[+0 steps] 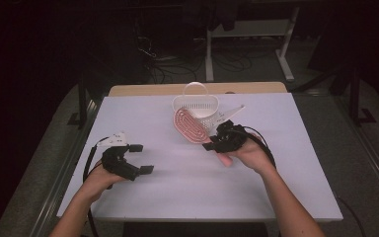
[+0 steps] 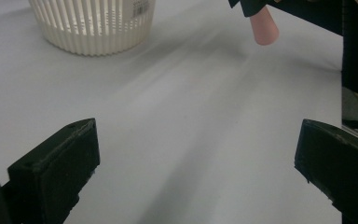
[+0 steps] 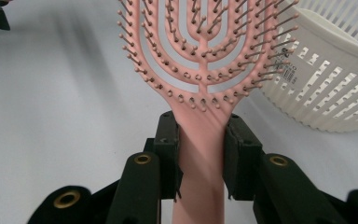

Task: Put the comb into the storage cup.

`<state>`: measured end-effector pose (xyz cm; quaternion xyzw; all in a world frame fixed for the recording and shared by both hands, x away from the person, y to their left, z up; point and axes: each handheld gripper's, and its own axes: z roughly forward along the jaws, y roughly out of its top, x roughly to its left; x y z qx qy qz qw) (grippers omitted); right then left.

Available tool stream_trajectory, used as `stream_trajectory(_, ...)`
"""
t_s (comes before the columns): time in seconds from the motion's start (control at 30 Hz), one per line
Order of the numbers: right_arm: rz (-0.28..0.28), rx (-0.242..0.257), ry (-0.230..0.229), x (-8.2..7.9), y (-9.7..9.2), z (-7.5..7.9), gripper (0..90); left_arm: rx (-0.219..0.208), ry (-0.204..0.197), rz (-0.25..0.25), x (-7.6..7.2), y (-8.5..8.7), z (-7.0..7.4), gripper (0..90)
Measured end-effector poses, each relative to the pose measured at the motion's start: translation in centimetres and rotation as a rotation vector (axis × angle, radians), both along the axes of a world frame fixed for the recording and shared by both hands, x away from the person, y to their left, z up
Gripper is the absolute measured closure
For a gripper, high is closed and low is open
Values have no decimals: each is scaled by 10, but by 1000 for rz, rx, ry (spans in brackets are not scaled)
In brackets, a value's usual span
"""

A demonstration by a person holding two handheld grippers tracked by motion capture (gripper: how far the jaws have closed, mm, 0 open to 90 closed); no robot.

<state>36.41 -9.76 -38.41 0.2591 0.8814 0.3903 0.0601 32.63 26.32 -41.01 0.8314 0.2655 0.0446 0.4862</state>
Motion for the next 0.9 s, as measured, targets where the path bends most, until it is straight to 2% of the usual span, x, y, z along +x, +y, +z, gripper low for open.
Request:
stream_trajectory(0.53,-30,26,-15,3,-9,4,686,-20,-25,-25,24,-14,29,0)
stream_trajectory(0.9,-47,37,-38,4,-15,6,686,-31,-33,-51,42,-33,37,0)
